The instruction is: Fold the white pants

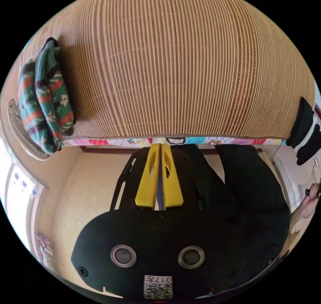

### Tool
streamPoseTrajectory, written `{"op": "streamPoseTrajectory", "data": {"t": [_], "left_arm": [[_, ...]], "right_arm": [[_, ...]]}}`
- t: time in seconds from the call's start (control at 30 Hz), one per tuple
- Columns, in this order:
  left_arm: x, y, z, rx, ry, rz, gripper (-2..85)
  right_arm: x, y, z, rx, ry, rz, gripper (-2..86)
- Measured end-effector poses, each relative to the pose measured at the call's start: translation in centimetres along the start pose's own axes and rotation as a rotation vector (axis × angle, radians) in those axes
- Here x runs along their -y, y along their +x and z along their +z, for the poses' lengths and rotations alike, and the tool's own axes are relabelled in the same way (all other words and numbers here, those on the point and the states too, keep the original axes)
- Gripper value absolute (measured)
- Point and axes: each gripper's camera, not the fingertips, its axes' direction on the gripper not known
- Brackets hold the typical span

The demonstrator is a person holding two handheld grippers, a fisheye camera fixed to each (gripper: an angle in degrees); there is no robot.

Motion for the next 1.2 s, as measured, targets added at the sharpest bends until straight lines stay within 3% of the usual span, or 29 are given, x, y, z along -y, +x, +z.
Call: {"op": "streamPoseTrajectory", "data": {"t": [0.1,0.17,0.2,0.23,0.27,0.3,0.43,0.5,0.63,0.73,0.9,1.0,1.13,1.2], "left_arm": [[-5.1,-3.3,0.5,-0.143,0.085,-0.085,-1.0],[-7.8,-4.2,1.9,-0.194,0.106,-0.112,-1.0],[-9.5,-4.4,3.3,-0.215,0.109,-0.120,-0.9],[-10.3,-4.4,4.1,-0.221,0.106,-0.121,-0.9],[-12.0,-4.3,6.0,-0.221,0.094,-0.119,-0.9],[-13.5,-4.1,7.9,-0.208,0.079,-0.115,-0.8],[-17.5,-4.1,14.7,-0.199,0.033,-0.115,-0.6],[-19.2,-5.8,19.2,-0.257,-0.025,-0.163,-0.5],[-21.5,-10.1,22.7,-0.357,0.008,-0.300,-0.2],[-23.6,-13.3,21.3,-0.401,0.217,-0.368,0.5],[-27.9,-14.7,10.1,-0.144,0.736,-0.345,6.7],[-29.0,-15.2,5.3,-0.063,0.907,-0.396,12.4],[-25.7,-14.8,5.3,-0.029,0.873,-0.418,15.2],[-21.2,-13.6,9.7,-0.064,0.643,-0.434,14.3]], "right_arm": [[2.4,-8.8,-0.4,-0.440,0.024,-0.188,0.5],[2.8,-13.5,-0.8,-0.674,0.174,-0.204,0.5],[2.5,-16.2,-1.6,-0.763,0.362,-0.137,0.4],[2.1,-18.4,-2.5,-0.750,0.539,-0.066,0.4],[1.9,-19.4,-2.9,-0.700,0.596,-0.053,0.4],[1.9,-21.1,-3.4,-0.535,0.664,-0.049,0.3],[2.5,-24.7,-1.5,-0.012,0.747,-0.085,0.4],[2.4,-26.4,0.4,0.075,0.744,-0.162,0.4],[2.2,-29.0,5.4,0.117,0.644,-0.201,0.4],[1.4,-29.4,7.9,0.161,0.600,-0.112,0.5],[-1.1,-29.0,10.2,0.181,0.569,0.072,0.5],[-2.7,-29.1,10.7,0.155,0.548,0.172,0.5],[-4.4,-29.6,10.7,0.118,0.537,0.250,0.6],[-4.7,-29.4,10.6,0.119,0.536,0.277,0.5]]}}
